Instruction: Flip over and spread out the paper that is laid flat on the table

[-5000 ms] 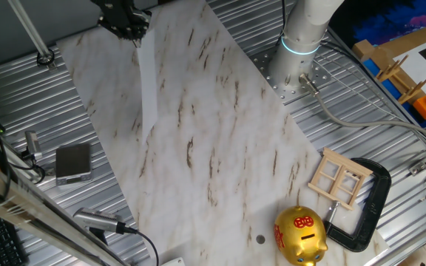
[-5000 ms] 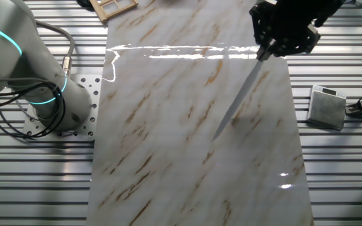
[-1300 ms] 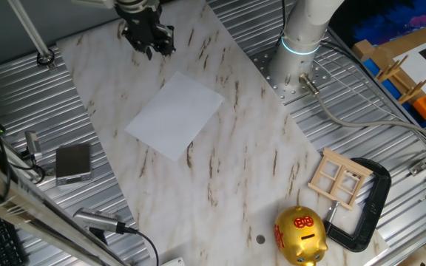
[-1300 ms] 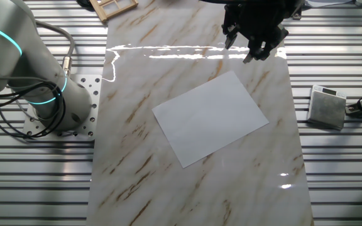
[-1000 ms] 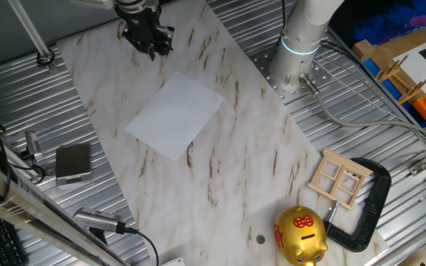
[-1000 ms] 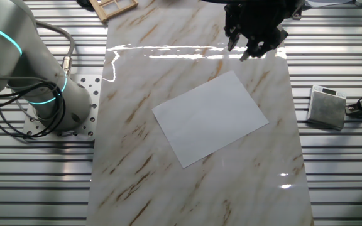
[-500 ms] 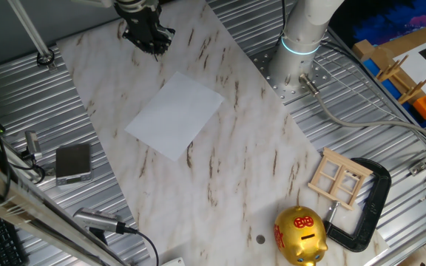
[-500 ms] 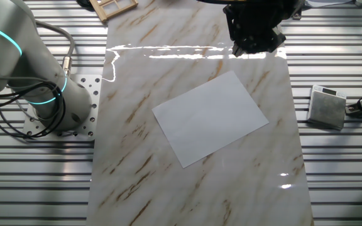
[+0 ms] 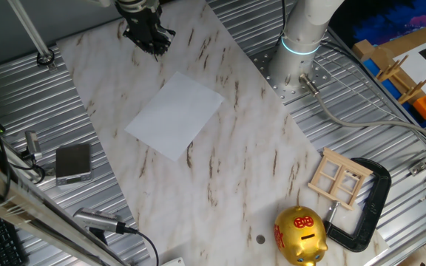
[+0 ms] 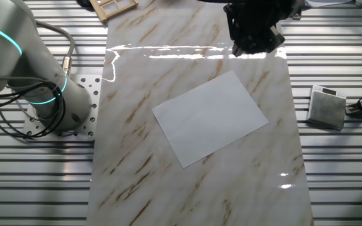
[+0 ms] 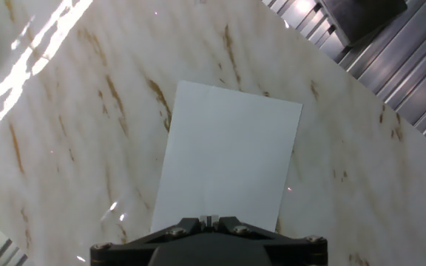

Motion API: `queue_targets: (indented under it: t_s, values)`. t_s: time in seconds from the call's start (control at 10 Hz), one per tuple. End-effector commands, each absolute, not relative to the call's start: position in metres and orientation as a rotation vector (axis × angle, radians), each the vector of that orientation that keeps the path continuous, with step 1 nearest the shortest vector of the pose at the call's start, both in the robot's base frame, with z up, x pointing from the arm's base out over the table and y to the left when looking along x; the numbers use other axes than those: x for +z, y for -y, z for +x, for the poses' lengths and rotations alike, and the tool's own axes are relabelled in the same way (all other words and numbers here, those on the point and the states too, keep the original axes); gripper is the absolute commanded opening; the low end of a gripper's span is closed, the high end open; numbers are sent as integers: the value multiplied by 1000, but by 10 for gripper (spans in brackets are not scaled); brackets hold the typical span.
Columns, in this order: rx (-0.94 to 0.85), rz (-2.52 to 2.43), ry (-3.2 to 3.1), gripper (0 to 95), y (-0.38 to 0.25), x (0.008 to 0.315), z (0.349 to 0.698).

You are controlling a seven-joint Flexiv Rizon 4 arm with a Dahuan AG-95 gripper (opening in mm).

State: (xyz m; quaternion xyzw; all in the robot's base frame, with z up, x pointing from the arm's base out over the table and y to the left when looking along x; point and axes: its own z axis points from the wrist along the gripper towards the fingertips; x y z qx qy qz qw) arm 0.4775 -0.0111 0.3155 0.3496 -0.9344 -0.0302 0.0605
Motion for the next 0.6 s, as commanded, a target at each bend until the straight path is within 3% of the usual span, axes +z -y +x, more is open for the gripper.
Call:
queue_targets:
  t_s: [0.1,0.6]
  values:
    - [-90,1052,2831,0,7,314,473]
    - [-140,1090,2828,0,10,309,475]
